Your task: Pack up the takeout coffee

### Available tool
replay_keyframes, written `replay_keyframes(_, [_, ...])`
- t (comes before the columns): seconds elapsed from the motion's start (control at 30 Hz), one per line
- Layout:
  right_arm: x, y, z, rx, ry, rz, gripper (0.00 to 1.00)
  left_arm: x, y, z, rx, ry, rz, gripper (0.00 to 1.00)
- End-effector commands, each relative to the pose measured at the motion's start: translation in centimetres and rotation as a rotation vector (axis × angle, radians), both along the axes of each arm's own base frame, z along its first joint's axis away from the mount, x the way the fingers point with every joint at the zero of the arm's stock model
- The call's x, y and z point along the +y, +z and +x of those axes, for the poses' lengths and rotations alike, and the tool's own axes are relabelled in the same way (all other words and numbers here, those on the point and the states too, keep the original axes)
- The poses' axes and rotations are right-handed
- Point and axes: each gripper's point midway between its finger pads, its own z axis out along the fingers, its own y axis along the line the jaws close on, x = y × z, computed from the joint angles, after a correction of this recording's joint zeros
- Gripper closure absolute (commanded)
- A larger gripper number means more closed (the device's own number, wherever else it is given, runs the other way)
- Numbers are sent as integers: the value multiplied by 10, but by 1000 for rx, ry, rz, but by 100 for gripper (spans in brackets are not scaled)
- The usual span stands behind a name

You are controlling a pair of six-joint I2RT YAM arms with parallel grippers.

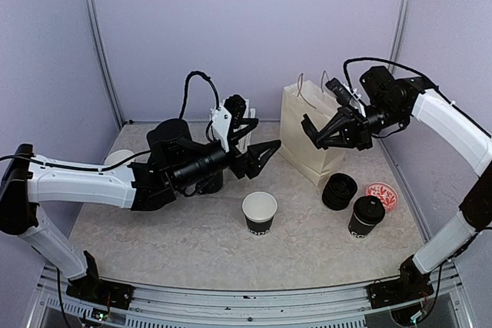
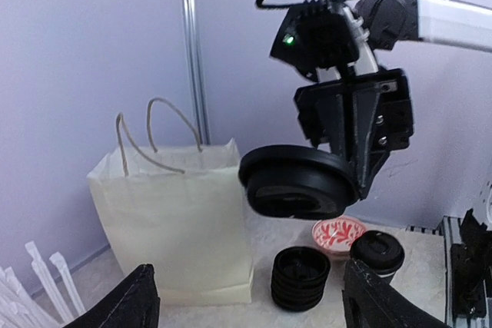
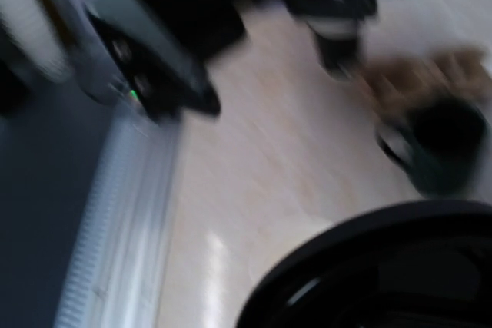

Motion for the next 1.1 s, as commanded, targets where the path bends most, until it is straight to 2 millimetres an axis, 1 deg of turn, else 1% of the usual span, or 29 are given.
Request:
replay_keyframes(0.0, [13,46,-29,104,185,244,97,0,52,-37,-254,-150,-271,19])
replay_keyframes(0.03, [15,49,-32,117,200,255,97,-6,47,-37,-256,-161,-268,19])
replay_keyframes(0.13, [21,53,-37,129,234,271,97,-18,46,-38,-277,-172,-280,19])
replay_keyframes(0.17, [22,54,-39,133,242,276,97,-22,43,-39,-283,-172,-285,18])
replay_keyframes(0.27, [25,55,-43,139,256,281,97,-31,42,-42,-299,-185,-299,18])
replay_keyframes(0.3, [25,55,-44,143,258,280,97,-33,44,-41,-304,-184,-303,18])
replay_keyframes(0.43, [27,55,-47,146,261,277,96,-43,41,-40,-307,-194,-307,17])
replay_keyframes(0.63, [29,52,-46,155,259,267,96,-56,39,-33,-290,-194,-312,17])
replay_keyframes(0.83, [31,53,-45,159,265,270,96,-64,36,-28,-275,-190,-316,18])
replay_keyframes(1.07, [32,52,-45,170,270,275,95,-64,31,-19,-259,-146,-312,23])
